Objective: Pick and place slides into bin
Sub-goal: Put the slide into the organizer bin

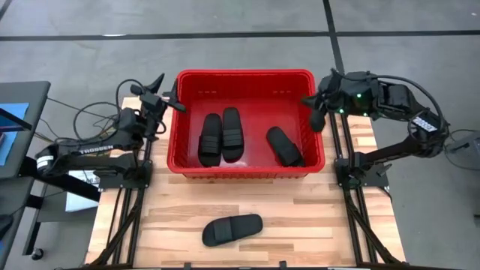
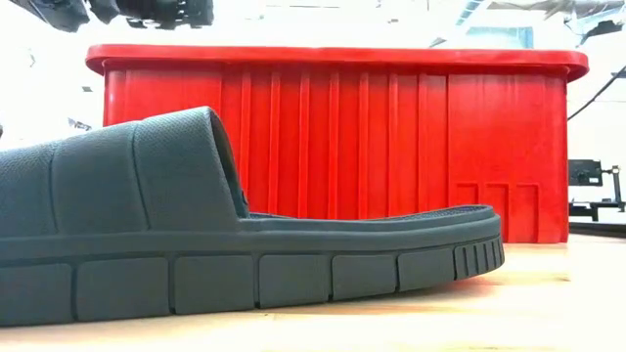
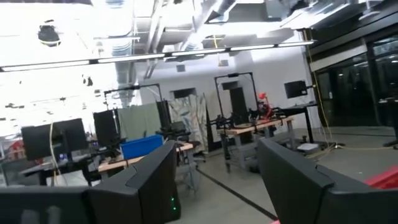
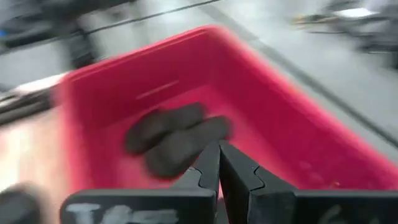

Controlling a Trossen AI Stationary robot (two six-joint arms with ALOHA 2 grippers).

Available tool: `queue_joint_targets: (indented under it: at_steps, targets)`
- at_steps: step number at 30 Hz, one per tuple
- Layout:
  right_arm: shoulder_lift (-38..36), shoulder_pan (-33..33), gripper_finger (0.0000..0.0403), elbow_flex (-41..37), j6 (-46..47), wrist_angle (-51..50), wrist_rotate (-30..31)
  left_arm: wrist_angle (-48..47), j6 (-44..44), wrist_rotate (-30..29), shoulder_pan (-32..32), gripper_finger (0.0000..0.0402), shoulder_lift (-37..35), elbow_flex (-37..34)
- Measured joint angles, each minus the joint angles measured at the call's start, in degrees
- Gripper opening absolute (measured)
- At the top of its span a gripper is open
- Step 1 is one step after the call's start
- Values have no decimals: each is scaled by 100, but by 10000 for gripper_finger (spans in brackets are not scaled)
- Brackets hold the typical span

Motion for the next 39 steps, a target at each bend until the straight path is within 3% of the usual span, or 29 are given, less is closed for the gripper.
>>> queue_joint_targets:
  at_steps: [2, 5, 10, 16, 21, 27, 33, 39]
  targets:
    - [24, 40, 0, -7, -184, -6, -402, -126, -113, 149, 86, 218, 0, 18]
    - [33, 135, 1, -4, -281, -29, -488, -917, -561, 321, 167, 218, 2, 260]
    - [24, 276, 1, -4, -343, -39, -481, -3138, -1231, 1014, 306, 218, 4, 1135]
    - [21, 401, 1, -155, -557, -23, -466, -5039, -1165, 1955, 558, 218, 92, 2282]
    - [-70, 400, 1, -609, -564, -8, -464, -5320, -855, 2812, 532, 218, 37, 2828]
    - [-373, 576, 1, -1247, -374, 261, -464, -5115, -702, 2965, 437, 218, 11, 3130]
    - [-884, 998, 1, -1670, -190, 679, -466, -5255, -1929, 3126, 257, 218, -24, 3279]
    - [-1263, 1389, 1, -1799, 211, 760, -224, -5249, -2195, 3250, 192, 218, -13, 3285]
